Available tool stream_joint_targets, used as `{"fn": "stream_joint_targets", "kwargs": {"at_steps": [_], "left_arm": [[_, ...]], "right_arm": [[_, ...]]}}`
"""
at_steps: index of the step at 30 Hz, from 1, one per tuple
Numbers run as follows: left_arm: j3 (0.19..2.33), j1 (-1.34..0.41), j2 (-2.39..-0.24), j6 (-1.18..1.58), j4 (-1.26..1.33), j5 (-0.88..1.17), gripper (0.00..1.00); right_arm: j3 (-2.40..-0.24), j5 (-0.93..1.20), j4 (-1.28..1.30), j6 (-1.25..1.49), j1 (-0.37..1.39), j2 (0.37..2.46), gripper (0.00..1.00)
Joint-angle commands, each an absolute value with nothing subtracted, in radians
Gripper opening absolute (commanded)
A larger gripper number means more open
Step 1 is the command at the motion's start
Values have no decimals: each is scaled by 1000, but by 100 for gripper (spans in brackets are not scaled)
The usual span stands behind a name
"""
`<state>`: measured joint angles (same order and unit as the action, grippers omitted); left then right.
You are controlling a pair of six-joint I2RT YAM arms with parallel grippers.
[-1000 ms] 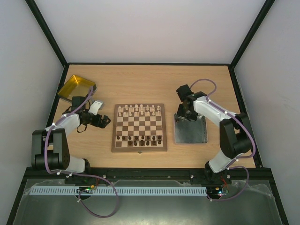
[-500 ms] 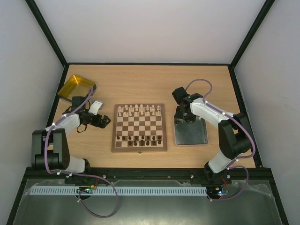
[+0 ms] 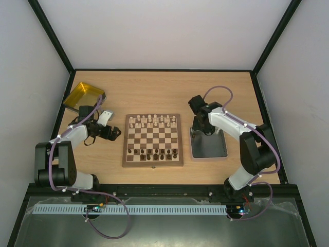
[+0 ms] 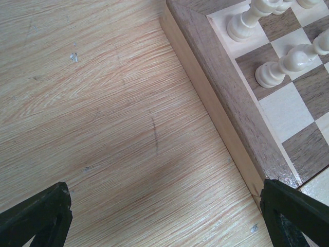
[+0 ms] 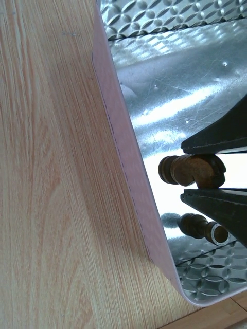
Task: Set up the chess pieces on the board
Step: Pick up the chess piece from the storage box, then place the chess piece on the chessboard.
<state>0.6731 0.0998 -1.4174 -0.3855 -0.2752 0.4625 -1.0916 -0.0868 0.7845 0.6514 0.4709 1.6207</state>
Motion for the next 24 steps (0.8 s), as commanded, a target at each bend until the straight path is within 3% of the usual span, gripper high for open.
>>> {"fn": "stream_joint_targets", "kwargs": {"at_steps": [1,12,24], "left_arm": [[696,103,-1432,-393,-286,465,99],[696,103,-1432,-391,-280,454,100],[695,102,-1433,-390,-278,444,99]], "right_arm": [[-1161,-105,845,664,480,1581,6],[-1356,-117,978,757,744,1561,6],[-1685,-74,1084,799,1096,1768,7]]}}
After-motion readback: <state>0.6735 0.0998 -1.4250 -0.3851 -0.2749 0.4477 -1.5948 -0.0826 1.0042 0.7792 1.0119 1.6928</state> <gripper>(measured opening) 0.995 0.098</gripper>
